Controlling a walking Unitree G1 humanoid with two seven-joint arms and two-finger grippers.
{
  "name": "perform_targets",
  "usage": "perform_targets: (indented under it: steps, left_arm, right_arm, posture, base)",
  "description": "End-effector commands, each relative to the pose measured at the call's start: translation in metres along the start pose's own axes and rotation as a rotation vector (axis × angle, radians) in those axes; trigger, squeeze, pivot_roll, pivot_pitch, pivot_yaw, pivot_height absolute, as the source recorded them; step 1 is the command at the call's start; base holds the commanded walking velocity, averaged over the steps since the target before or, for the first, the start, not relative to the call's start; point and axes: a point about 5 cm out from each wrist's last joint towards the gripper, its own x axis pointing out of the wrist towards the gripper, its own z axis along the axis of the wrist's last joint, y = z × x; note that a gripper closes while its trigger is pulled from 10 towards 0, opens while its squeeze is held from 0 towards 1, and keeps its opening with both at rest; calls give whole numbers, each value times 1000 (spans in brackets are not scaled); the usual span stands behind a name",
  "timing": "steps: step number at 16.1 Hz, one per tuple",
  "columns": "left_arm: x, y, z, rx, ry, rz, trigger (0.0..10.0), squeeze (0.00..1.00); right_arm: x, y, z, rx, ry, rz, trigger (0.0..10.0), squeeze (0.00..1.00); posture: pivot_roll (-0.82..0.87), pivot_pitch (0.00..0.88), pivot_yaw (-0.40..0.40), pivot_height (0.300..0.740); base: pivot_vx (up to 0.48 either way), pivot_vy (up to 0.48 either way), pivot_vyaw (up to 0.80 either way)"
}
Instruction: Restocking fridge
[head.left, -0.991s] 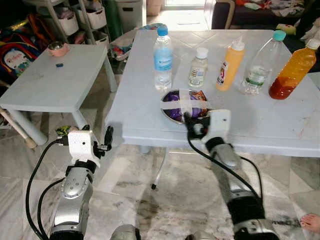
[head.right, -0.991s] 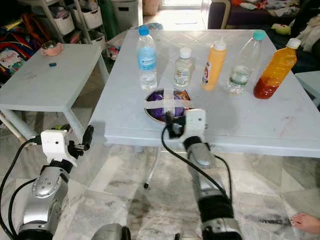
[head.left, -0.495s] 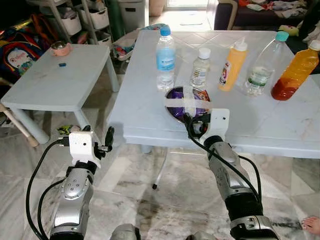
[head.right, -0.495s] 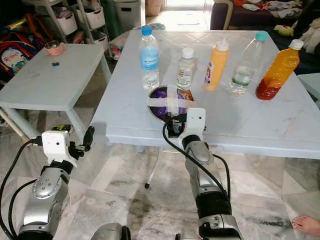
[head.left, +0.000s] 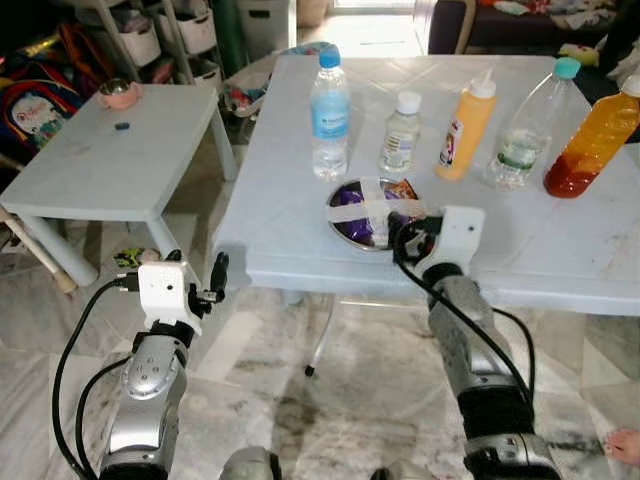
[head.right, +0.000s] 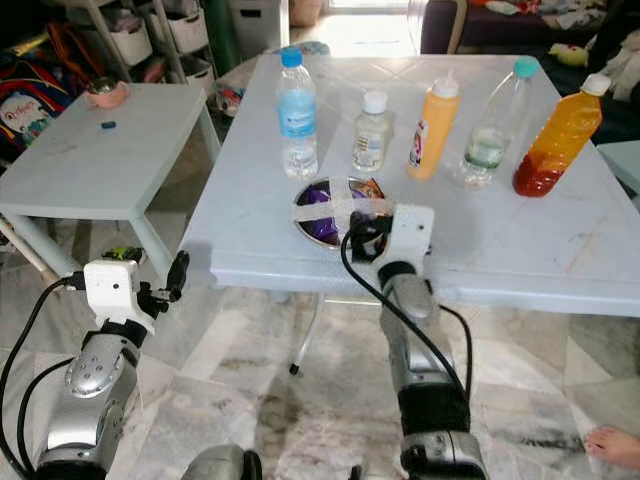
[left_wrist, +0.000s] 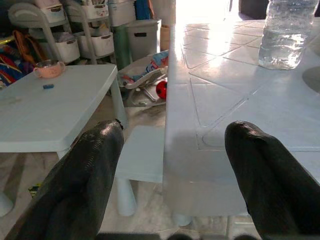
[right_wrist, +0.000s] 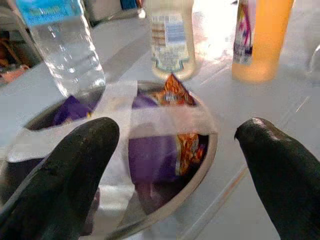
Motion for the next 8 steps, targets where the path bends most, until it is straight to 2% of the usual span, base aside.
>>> perform_targets:
  steps: [1, 2, 4, 5, 8]
  left_arm:
    - [0, 1, 2, 13, -3, 0, 10000, 0]
    - [0, 1, 2, 12, -2, -1, 10000, 0]
    - [1, 0, 2, 13, -1, -5, 10000, 0]
    - [2, -1, 2, 13, -1, -9, 10000, 0]
    - [4, -1, 2, 15, -3, -14, 10000, 0]
  right_arm:
    - [-8, 5, 0, -21, -18, 26, 10000, 0]
    - [-11, 4, -5, -38, -8, 30, 10000, 0]
    - [-15, 1, -18, 17, 62, 5, 10000, 0]
    - [-15, 3, -23, 17, 96, 16, 10000, 0]
    - [-5, 4, -24, 14, 119, 32, 10000, 0]
  posture:
    - [67, 0, 33, 740]
    - [65, 0, 34, 740]
    - [60, 0, 38, 740]
    - [60, 0, 40, 740]
    - [64, 0, 39, 740]
  base:
    - [0, 0, 0]
    - [0, 0, 0]
    - [0, 0, 0]
    - [0, 0, 0]
    - [0, 0, 0]
